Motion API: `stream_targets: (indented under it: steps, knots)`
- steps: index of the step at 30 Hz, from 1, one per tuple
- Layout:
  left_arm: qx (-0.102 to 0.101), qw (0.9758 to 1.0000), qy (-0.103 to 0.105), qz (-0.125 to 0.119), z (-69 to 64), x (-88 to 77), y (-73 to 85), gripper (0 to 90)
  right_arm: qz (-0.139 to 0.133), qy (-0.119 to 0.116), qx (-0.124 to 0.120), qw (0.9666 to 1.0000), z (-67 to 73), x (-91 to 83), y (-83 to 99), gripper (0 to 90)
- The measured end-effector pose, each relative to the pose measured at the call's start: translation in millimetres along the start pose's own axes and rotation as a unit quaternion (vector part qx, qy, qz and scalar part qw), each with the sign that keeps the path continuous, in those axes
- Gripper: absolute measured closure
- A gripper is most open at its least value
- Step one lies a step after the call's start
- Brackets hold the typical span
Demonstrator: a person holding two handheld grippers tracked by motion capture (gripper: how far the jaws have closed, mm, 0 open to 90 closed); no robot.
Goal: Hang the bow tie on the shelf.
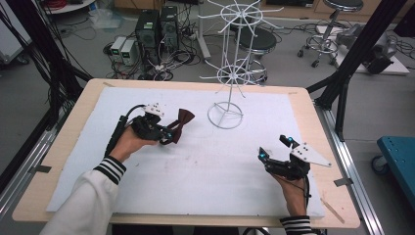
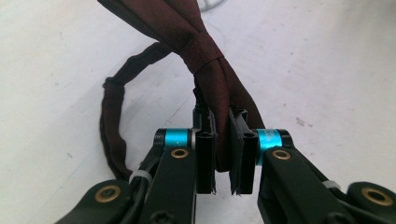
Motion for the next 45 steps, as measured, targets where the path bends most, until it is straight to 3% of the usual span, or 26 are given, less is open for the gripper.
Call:
stream_targets:
  steps: [6, 11, 17, 21, 22, 23, 24, 25, 27, 28, 31, 32, 33, 35, 36, 40, 42, 45]
  knots:
    - [0.011, 0.9997, 0.007, -0.022, -9.2, -10.7, -2.6, 82.4, -0.005, -0.043, -0.022, 0.9988, 5.6, -3.6, -16.2, 10.4]
    - [0.026, 0.9985, 0.022, -0.042, -17.5, -20.2, -4.4, 82.4, -0.005, -0.065, -0.025, 0.9976, 8.7, -2.9, -26.5, 10.4]
    - [0.044, 0.9962, 0.041, -0.063, -29.1, -28.3, -6.4, 82.4, 0.010, -0.125, -0.035, 0.9916, 13.8, 2.7, -41.3, 10.4]
    - [0.056, 0.9944, 0.050, -0.074, -34.9, -32.9, -7.2, 82.4, 0.023, -0.165, -0.035, 0.9853, 17.7, 8.0, -53.4, 10.5]
    - [0.061, 0.9939, 0.052, -0.076, -35.6, -34.0, -7.2, 82.4, 0.033, -0.182, -0.039, 0.9820, 20.1, 11.1, -60.3, 10.5]
    - [0.062, 0.9934, 0.054, -0.080, -36.5, -34.7, -7.3, 82.4, 0.033, -0.182, -0.039, 0.9820, 20.1, 11.1, -60.3, 10.5]
    - [0.062, 0.9928, 0.058, -0.084, -37.3, -35.7, -7.2, 82.4, 0.040, -0.201, -0.045, 0.9777, 22.7, 15.3, -67.8, 10.4]
    - [0.064, 0.9925, 0.060, -0.085, -37.7, -36.8, -7.2, 82.4, 0.043, -0.211, -0.047, 0.9754, 24.4, 17.3, -71.4, 10.5]
    - [0.066, 0.9914, 0.066, -0.091, -39.4, -38.7, -7.4, 82.4, 0.048, -0.216, -0.050, 0.9740, 26.2, 19.2, -75.1, 10.5]
    - [0.071, 0.9909, 0.068, -0.092, -39.9, -39.7, -7.4, 82.4, 0.056, -0.233, -0.061, 0.9690, 29.8, 23.8, -82.3, 10.5]
    - [0.077, 0.9896, 0.075, -0.095, -43.2, -42.0, -7.3, 82.4, 0.055, -0.244, -0.065, 0.9661, 33.3, 27.9, -88.6, 10.5]
    - [0.080, 0.9891, 0.077, -0.097, -44.3, -42.8, -7.1, 82.4, 0.061, -0.259, -0.065, 0.9616, 36.6, 32.1, -93.9, 10.5]
    - [0.083, 0.9884, 0.082, -0.097, -45.2, -43.6, -6.8, 82.4, 0.061, -0.259, -0.065, 0.9616, 36.6, 32.1, -93.9, 10.5]
    - [0.089, 0.9874, 0.085, -0.099, -46.5, -45.3, -6.6, 82.4, 0.064, -0.271, -0.072, 0.9578, 40.3, 35.4, -98.7, 10.6]
    - [0.092, 0.9869, 0.086, -0.101, -47.0, -46.0, -6.6, 82.4, 0.068, -0.283, -0.078, 0.9535, 45.7, 39.5, -104.5, 10.6]
    - [0.100, 0.9842, 0.097, -0.109, -49.0, -47.7, -7.0, 82.4, 0.062, -0.297, -0.076, 0.9498, 54.4, 48.0, -115.0, 10.6]
    - [0.105, 0.9822, 0.104, -0.116, -50.7, -48.2, -7.3, 82.4, 0.065, -0.298, -0.075, 0.9495, 56.4, 50.2, -117.5, 10.6]
    - [0.115, 0.9789, 0.116, -0.123, -53.7, -49.2, -8.0, 82.4, 0.068, -0.315, -0.080, 0.9433, 63.6, 55.3, -125.7, 13.0]
Point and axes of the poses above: each handheld gripper's, and its own axes: x roughly forward along the jaws, y roughly out of its underside, z roughly to its left, the point moved 2 cm from there along x, roughly forward along the jaws, and after that the axes turned 10 degrees about z, right-handed, at the moved point
